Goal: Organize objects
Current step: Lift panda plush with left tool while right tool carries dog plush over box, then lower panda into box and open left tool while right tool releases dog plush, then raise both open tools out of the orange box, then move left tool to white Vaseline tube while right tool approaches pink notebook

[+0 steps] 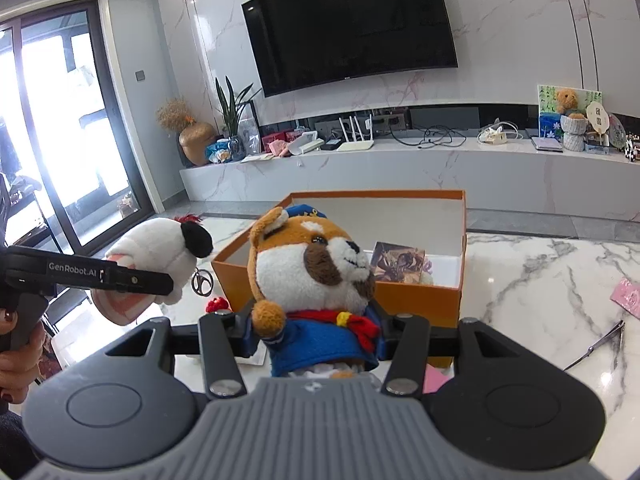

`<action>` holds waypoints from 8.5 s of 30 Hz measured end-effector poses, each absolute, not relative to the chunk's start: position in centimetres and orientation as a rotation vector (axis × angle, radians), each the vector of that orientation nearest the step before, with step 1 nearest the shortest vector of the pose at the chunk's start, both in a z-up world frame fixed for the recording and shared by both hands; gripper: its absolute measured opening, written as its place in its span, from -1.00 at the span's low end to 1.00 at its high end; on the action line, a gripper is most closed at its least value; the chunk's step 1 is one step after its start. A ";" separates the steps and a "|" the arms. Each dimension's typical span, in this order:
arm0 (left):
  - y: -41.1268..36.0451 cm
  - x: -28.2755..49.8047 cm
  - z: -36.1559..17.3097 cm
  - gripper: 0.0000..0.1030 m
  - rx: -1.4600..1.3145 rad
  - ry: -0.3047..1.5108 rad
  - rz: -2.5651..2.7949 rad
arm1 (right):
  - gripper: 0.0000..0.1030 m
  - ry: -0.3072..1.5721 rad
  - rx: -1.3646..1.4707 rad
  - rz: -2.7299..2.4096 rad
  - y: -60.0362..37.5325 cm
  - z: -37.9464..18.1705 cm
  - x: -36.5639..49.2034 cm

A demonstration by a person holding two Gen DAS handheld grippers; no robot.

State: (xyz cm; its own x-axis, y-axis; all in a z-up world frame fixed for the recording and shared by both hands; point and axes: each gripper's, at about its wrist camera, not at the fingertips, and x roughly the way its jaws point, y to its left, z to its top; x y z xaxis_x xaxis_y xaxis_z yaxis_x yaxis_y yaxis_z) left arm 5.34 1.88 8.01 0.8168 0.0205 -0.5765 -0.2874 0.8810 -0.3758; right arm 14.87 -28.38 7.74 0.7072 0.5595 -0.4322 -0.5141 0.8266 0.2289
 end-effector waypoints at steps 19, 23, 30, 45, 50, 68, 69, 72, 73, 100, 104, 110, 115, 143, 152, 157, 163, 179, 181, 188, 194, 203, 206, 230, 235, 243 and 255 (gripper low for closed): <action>-0.4 5.7 10.7 0.36 -0.379 0.500 0.200 | 0.02 0.424 0.091 0.551 -27.7 10.4 13.2; -0.2 7.2 11.7 0.36 -0.378 0.475 0.217 | 0.02 0.387 0.106 0.536 -27.4 11.2 13.8; 1.8 11.5 12.1 0.36 -0.417 0.474 0.229 | 0.03 0.353 0.131 0.518 -26.1 12.9 17.8; 5.4 23.0 6.7 0.36 -0.457 0.589 0.231 | 0.03 0.501 0.380 0.442 -24.0 8.3 31.9; 6.0 25.5 5.2 0.36 -0.482 0.633 0.237 | 0.03 0.553 0.447 0.427 -23.1 5.8 34.4; 5.9 28.4 3.2 0.36 -0.428 0.717 0.314 | 0.05 0.637 0.407 0.312 -19.5 1.8 37.4; 5.7 28.5 3.2 0.36 -0.420 0.722 0.320 | 0.06 0.642 0.392 0.297 -19.4 1.8 37.4; 5.5 28.6 3.3 0.36 -0.407 0.733 0.332 | 0.06 0.664 0.348 0.248 -19.2 1.9 37.5; 5.6 28.6 3.3 0.36 -0.411 0.736 0.330 | 0.06 0.670 0.332 0.237 -19.3 1.9 37.5; 2.8 31.7 2.6 0.39 -0.189 0.943 0.316 | 0.09 1.116 -0.166 0.396 -17.8 1.1 47.9; 2.7 31.7 2.6 0.41 -0.177 0.957 0.314 | 0.10 1.154 -0.175 0.409 -18.3 1.0 48.1; 2.7 31.7 2.6 0.42 -0.195 0.968 0.301 | 0.08 1.176 -0.184 0.402 -18.6 0.1 48.3; 2.5 31.8 2.6 0.46 -0.204 0.980 0.280 | 0.17 1.179 -0.191 0.410 -18.9 0.1 48.5; 3.4 29.6 5.6 0.69 -0.268 0.949 0.277 | 0.61 1.074 -0.232 0.432 -18.8 3.9 44.9; 3.0 25.7 9.4 0.69 -0.253 0.888 0.267 | 0.64 1.004 -0.166 0.463 -21.0 8.1 38.8; 1.9 21.8 10.9 0.69 -0.244 0.854 0.277 | 0.74 0.929 -0.138 0.456 -22.1 10.1 33.2; -0.2 15.8 10.4 0.70 -0.249 0.816 0.242 | 0.84 0.837 -0.132 0.448 -23.0 10.3 24.9; -0.3 7.5 4.6 0.70 -0.268 0.804 0.209 | 0.90 0.804 -0.055 0.431 -25.0 2.2 14.0; 0.5 7.4 3.5 0.70 -0.293 0.812 0.211 | 0.92 0.793 -0.020 0.420 -25.5 1.5 14.1; 2.0 8.0 1.2 0.70 -0.290 0.843 0.250 | 0.92 0.815 -0.018 0.418 -25.1 -0.3 15.5; 3.0 8.8 0.1 0.70 -0.321 0.845 0.232 | 0.92 0.837 -0.024 0.435 -24.0 -0.9 16.4; 2.8 11.0 -0.9 0.70 -0.254 0.869 0.209 | 0.93 0.837 -0.017 0.457 -22.9 -0.9 16.9; 3.1 11.7 -1.1 0.70 -0.260 0.876 0.213 | 0.93 0.843 -0.017 0.455 -22.9 -1.0 17.1; 4.1 11.9 -2.7 0.71 -0.371 0.975 0.148 | 0.93 0.855 0.003 0.445 -23.7 -1.0 17.6; 6.7 10.5 -1.8 0.71 -0.520 0.897 0.140 | 0.93 0.848 0.012 0.449 -23.8 -0.8 17.4; 5.3 11.5 -2.8 0.71 -0.474 0.968 0.141 | 0.93 0.827 0.000 0.413 -24.4 -0.7 17.8; 2.8 12.1 -3.6 0.71 -0.418 0.985 0.152 | 0.94 0.850 0.028 0.266 -28.2 -2.3 21.3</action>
